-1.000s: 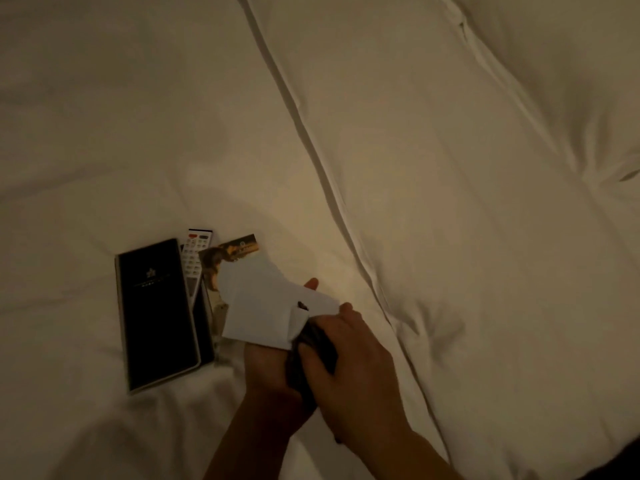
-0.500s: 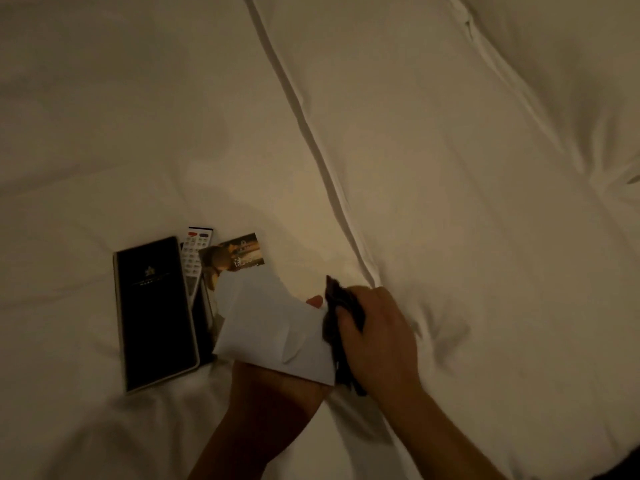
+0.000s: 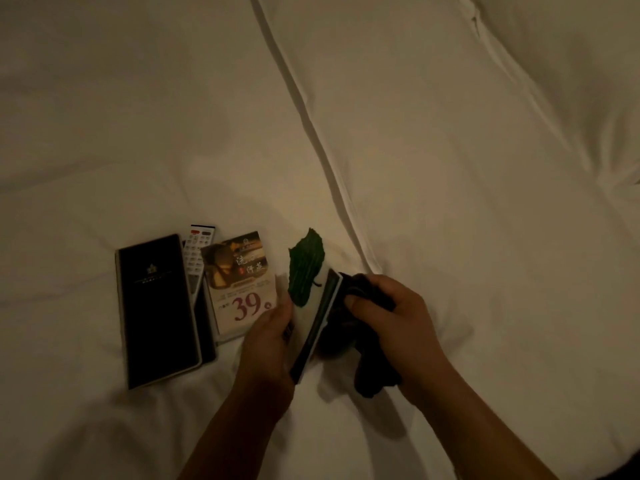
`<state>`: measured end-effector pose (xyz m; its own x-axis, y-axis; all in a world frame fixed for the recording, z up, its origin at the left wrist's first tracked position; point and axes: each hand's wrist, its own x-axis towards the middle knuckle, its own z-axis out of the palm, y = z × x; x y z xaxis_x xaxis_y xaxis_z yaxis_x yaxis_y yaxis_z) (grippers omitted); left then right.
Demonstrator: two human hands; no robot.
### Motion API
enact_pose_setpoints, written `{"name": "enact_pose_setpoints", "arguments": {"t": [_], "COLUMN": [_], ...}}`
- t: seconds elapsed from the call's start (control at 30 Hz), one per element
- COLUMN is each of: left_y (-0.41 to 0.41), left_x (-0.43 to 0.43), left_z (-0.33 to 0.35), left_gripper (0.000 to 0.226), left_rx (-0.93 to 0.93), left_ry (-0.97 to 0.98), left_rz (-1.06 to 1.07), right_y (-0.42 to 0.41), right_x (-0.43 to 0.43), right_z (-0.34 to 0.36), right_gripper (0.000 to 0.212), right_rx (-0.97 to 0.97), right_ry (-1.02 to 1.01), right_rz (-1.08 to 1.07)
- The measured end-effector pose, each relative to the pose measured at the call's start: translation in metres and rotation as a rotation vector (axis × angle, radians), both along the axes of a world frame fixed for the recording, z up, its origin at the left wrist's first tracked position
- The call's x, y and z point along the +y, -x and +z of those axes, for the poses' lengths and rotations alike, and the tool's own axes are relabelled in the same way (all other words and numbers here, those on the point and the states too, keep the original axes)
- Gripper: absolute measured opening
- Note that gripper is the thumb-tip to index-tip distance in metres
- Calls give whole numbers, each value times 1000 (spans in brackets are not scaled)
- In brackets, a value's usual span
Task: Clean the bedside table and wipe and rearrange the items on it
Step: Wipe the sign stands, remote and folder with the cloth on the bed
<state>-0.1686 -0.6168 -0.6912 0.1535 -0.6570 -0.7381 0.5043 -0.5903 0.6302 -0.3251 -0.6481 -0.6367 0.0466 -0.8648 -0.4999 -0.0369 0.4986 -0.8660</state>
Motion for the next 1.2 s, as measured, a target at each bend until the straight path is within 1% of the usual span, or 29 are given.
{"name": "enact_pose_setpoints", "arguments": {"t": [0.03,0.1,0.17,0.2,0.23,0.27,0.33,0.37,0.43,0.47,0.5,0.53,0.6,0.67,0.7,0.8,0.83,0.9,0.93,1.0,1.03,1.1,1.13,1.2], "left_y": [2,-4,-7,-9,-12,-13,-5,-1,7,9,10,9,7,4,4,4,7,14,17,21,19,8,0,-18], "left_x": [2,-6,-3,-4,-3,-2,-1,-1,-2,-4,-6,-8,-10,-11,-13,-20,-24,-32,-35,-36,-33,-24,-19,-13], "left_z": [4,5,5,7,10,11,17,20,26,31,33,35,35,28,24,12,9,7,7,7,8,10,11,14], "left_gripper": [46,44,33,24,18,13,5,5,6,7,9,11,11,11,10,11,13,18,18,6,9,28,37,42], "left_rx": [-17,-4,-14,-45,-103,-151,-248,-294,-362,-389,-402,-417,-455,-459,-461,-484,-470,-421,-402,-420,-504,-761,-862,-992], "left_ry": [-6,30,22,21,40,53,65,84,122,135,140,139,110,76,57,15,3,-21,-23,13,35,48,47,61], "left_rz": [87,126,142,163,171,168,148,144,139,120,106,93,73,72,80,101,112,105,75,-36,-137,-348,-390,-357], "right_y": [1,6,18,23,26,25,12,6,-1,0,3,5,12,17,20,22,22,21,21,20,19,17,15,13], "right_x": [1,0,-4,-6,-6,-4,3,6,9,6,3,-2,-12,-21,-24,-29,-29,-29,-29,-28,-28,-24,-22,-19], "right_z": [4,10,13,16,18,21,25,25,16,8,1,-5,-16,-23,-24,-21,-19,-16,-15,-15,-16,-15,-15,-15], "right_gripper": [22,26,28,28,27,28,30,32,32,30,29,28,29,28,28,35,37,36,34,29,28,25,25,24], "right_rx": [-54,-69,-62,-51,-30,4,114,209,457,564,629,650,641,631,596,386,332,262,231,170,152,137,133,139], "right_ry": [-13,8,43,73,126,197,366,453,613,657,657,613,478,392,368,316,307,292,278,242,224,196,187,171], "right_rz": [2,-35,-212,-289,-319,-301,-185,-98,83,137,148,124,39,-15,-26,-57,-76,-120,-143,-186,-199,-197,-185,-167]}}
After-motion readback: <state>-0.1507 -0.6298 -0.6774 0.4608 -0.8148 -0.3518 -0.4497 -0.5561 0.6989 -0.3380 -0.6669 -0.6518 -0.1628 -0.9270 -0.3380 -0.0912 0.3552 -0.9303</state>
